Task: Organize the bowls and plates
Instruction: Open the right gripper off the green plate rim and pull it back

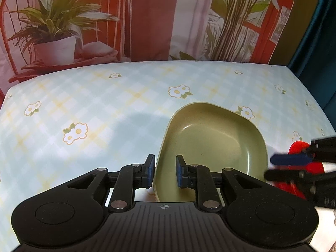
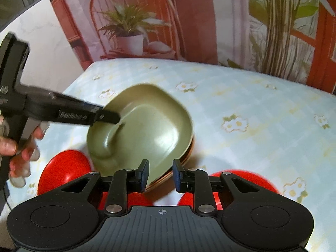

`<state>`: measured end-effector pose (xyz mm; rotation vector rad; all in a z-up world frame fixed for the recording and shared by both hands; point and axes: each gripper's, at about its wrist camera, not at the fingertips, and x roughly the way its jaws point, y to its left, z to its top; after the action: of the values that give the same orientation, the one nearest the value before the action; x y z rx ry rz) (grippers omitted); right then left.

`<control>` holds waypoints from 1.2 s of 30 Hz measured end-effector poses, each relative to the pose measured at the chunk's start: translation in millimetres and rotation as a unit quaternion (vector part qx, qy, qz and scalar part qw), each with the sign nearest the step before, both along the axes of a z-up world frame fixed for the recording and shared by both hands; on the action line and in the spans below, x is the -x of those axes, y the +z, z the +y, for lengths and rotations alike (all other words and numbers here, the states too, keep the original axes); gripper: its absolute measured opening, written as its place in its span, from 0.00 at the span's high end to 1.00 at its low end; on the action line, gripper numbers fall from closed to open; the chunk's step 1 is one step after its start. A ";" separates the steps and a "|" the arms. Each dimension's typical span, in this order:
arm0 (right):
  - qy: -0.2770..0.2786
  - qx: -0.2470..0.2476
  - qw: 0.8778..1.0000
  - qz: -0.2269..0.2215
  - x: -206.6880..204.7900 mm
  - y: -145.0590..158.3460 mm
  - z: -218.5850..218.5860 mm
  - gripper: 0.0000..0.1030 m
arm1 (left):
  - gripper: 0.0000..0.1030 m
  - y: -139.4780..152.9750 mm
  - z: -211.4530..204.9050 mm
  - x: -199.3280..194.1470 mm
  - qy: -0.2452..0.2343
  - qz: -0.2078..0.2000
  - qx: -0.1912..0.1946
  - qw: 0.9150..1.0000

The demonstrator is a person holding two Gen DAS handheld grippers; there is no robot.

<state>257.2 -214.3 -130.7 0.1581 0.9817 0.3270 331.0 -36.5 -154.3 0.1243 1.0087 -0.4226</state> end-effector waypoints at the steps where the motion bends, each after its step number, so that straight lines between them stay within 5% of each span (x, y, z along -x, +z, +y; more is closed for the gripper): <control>1: -0.004 0.004 1.000 -0.004 -2.7 0.7 -1.6 0.78 | 0.80 0.2 0.5 0.4 0.000 0.000 0.001 1.000; 10: -0.060 0.016 0.998 -0.029 -40.7 -2.5 -11.2 0.79 | 0.80 10.4 10.6 2.8 0.008 -0.013 0.026 1.000; 13: -0.059 0.018 0.998 -0.031 -48.7 -4.6 -8.6 0.89 | 0.80 13.1 13.7 0.4 0.013 -0.015 0.034 0.999; 20: -0.052 0.033 0.998 -0.023 -53.2 -10.8 -5.5 0.96 | 0.79 6.3 17.4 -4.7 0.029 -0.009 0.042 0.999; 36: -0.042 0.045 0.998 -0.002 -56.1 -22.3 -3.3 0.96 | 0.67 -8.1 29.7 -9.0 0.042 0.008 0.066 0.997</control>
<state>313.3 -217.6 -153.0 0.1160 0.9807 0.2055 340.1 -6.7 -162.5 -0.0407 0.9959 -0.4119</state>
